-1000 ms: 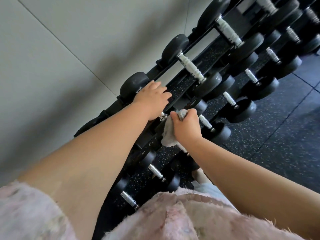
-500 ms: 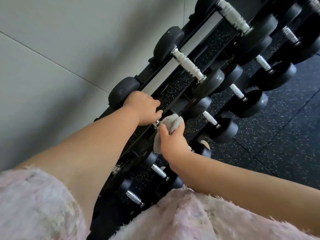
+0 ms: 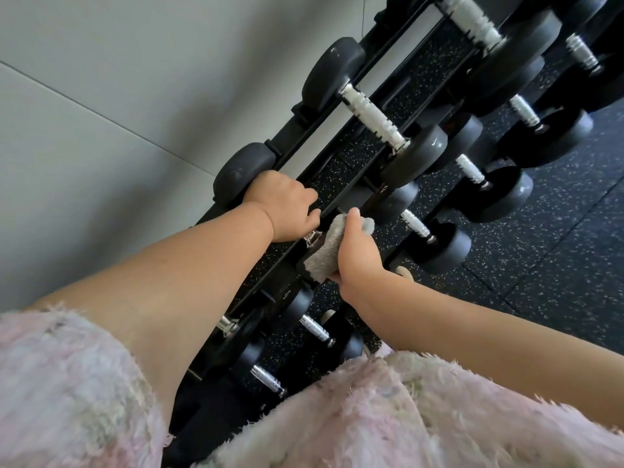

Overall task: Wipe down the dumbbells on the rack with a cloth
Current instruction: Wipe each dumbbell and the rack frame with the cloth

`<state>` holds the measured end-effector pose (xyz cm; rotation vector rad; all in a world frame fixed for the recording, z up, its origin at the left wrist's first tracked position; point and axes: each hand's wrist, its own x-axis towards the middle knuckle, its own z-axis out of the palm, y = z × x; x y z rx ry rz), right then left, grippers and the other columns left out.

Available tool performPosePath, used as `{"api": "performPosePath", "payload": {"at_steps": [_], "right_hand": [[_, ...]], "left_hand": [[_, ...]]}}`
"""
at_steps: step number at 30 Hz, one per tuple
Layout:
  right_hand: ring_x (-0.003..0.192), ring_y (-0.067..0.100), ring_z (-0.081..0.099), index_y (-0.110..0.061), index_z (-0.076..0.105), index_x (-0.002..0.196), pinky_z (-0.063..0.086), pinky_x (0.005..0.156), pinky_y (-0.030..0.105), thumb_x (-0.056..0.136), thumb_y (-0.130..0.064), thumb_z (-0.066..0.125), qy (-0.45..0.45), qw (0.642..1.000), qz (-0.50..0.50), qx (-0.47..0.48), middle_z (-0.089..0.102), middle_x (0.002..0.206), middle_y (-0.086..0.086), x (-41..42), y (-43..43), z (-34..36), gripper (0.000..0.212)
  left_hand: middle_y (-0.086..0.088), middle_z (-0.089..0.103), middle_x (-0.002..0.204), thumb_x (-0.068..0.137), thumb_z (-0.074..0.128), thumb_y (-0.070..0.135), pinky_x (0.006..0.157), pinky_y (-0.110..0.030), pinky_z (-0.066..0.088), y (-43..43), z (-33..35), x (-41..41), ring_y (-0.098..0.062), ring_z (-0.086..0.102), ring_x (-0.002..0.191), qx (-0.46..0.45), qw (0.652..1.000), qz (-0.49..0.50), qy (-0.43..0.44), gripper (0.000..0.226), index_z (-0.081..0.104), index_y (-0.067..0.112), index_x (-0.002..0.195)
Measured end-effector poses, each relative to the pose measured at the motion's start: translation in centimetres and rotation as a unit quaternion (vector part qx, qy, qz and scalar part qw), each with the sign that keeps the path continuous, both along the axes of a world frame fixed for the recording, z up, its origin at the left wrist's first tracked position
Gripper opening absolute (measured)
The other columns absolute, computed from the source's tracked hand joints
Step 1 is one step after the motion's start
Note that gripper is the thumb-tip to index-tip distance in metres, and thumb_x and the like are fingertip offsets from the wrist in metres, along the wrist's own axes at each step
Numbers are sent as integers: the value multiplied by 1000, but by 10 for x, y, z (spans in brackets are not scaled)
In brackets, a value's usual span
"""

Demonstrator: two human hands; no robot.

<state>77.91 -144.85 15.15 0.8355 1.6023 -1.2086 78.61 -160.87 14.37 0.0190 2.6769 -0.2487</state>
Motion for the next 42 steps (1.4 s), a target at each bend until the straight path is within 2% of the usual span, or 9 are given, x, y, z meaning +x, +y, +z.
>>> {"api": "performPosePath", "payload": {"at_steps": [6,9,13,19,22,26,31,36,42], "right_hand": [[124,36,56,-27,29,155,45,107,55,59,-96,40,-1,1000,22,13,54,141,6,44,-4,4,118],[122,34,58,-18,34,153,47,107,52,53,-93,43,26,999,20,16,57,137,7,33,-4,12,126],[104,31,65,-15,60,129,54,96,46,85,-69,59,57,998,-31,-10,68,114,7,0,1,5,70],[92,16,67,-27,65,98,53,82,32,76,-62,63,-10,991,-113,-70,69,100,-4,24,-5,-2,42],[102,23,67,-24,62,115,55,93,39,85,-53,63,-32,992,-107,-56,69,109,1,33,-5,2,42],[96,28,64,-4,62,117,57,94,47,90,-35,61,36,999,20,-30,65,98,9,35,7,2,41],[99,31,67,-23,50,130,59,87,51,95,-47,55,164,980,115,13,66,111,6,8,4,16,43],[94,27,60,-15,57,101,53,92,44,103,-47,47,193,960,200,20,62,102,8,-15,6,6,33],[94,22,56,-13,46,129,40,79,30,107,-37,47,264,909,322,28,56,106,3,18,24,23,32]], "left_hand": [[1,67,85,99,34,51,71,-38,48,-1,-2,3,-27,58,75,11,1000,-2,28,35,57,26,95],[0,69,89,100,33,52,70,-37,47,-1,-4,3,-28,64,82,9,999,-18,39,34,56,27,95],[3,55,77,101,32,53,68,-37,46,-2,-4,4,-27,61,77,17,999,-20,48,31,42,27,88],[3,61,79,100,33,52,72,-39,51,-3,-5,7,-27,64,78,23,998,-20,57,30,43,27,87],[1,67,83,98,33,52,72,-39,51,-5,-6,8,-28,65,78,28,998,-23,60,29,43,27,88],[-1,69,87,98,37,51,68,-37,45,-4,-6,7,-29,66,82,29,996,-34,75,31,53,24,94],[-1,69,93,99,36,52,67,-37,42,-4,-4,6,-30,66,87,23,996,-38,76,33,54,24,99],[-1,70,99,99,38,52,70,-37,43,-5,-5,7,-28,66,93,39,993,-49,99,38,60,22,107],[-2,69,102,98,36,52,77,-39,44,-6,-3,9,-27,63,95,25,995,-40,83,41,61,21,110]]}}
